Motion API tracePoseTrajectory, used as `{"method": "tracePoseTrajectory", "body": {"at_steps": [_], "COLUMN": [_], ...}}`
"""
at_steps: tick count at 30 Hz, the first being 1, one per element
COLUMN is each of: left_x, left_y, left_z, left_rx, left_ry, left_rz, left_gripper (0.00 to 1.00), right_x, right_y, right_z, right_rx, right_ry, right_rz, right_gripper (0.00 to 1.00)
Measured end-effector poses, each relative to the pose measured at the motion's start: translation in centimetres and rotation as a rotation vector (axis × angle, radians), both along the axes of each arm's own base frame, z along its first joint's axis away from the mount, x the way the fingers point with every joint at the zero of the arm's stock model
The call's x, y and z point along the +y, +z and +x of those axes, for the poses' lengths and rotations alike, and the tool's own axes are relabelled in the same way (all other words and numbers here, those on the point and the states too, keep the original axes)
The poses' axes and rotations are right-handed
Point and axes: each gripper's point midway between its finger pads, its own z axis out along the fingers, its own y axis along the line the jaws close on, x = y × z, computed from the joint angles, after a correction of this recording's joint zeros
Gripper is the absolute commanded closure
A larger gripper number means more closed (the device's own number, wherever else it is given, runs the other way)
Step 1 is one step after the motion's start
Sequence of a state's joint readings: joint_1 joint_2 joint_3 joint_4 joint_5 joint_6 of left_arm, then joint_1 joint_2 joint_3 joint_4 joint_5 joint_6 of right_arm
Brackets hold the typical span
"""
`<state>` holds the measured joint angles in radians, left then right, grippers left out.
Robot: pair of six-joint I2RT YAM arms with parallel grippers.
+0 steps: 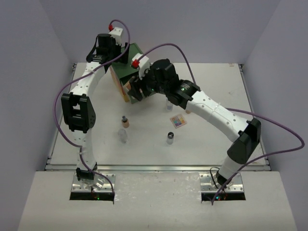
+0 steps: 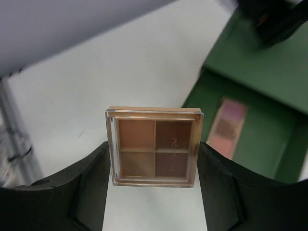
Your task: Organize the makeup
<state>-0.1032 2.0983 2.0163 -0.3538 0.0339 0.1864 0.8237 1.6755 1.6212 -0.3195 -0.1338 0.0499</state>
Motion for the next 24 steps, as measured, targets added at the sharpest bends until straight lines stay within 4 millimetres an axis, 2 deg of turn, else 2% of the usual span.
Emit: {"method": "tracePoseTrajectory", "body": {"at_steps": [1,2,4,6,8,11,13,15,16,20,24], "left_x": [0.0,0.0,0.0,0.0,0.0,0.0,0.0,0.0,0.0,-0.1,-0.1], "left_y": [0.0,0.0,0.0,0.0,0.0,0.0,0.0,0.0,0.0,0.0,0.0], "left_z": [0.0,0.0,0.0,0.0,0.0,0.0,0.0,0.0,0.0,0.0,0.0], "left_rx": [0.000,0.000,0.001,0.001,0.001,0.001,0.001,0.001,0.001,0.002,0.002], "left_ry": [0.000,0.000,0.000,0.000,0.000,0.000,0.000,0.000,-0.001,-0.002,-0.002], "left_rz": [0.000,0.000,0.001,0.001,0.000,0.000,-0.001,-0.001,-0.002,-0.002,-0.002], "left_gripper": [0.00,0.00,0.00,0.00,0.00,0.00,0.00,0.00,0.00,0.00,0.00], "right_x": [0.2,-0.2,-0.5,-0.7,-1.4,-2.4,-2.7,-2.9,-2.9,-2.8,-2.8], "right_y": [1.4,2.0,1.9,0.1,-3.1,-8.1,-10.2,-11.5,-11.7,-10.9,-8.5], "right_z": [1.9,3.7,7.6,10.5,12.6,13.7,14.0,14.1,14.1,14.2,13.5], "right_rx": [-0.034,-0.038,-0.030,-0.018,0.020,0.094,0.127,0.146,0.149,0.145,0.133], "right_ry": [-0.039,-0.086,-0.175,-0.244,-0.308,-0.360,-0.376,-0.387,-0.392,-0.393,-0.369], "right_rz": [0.032,0.039,0.034,0.013,-0.039,-0.128,-0.161,-0.183,-0.188,-0.178,-0.147], "right_gripper": [0.76,0.75,0.74,0.72,0.70,0.65,0.35,0.08,0.01,0.01,0.01]}}
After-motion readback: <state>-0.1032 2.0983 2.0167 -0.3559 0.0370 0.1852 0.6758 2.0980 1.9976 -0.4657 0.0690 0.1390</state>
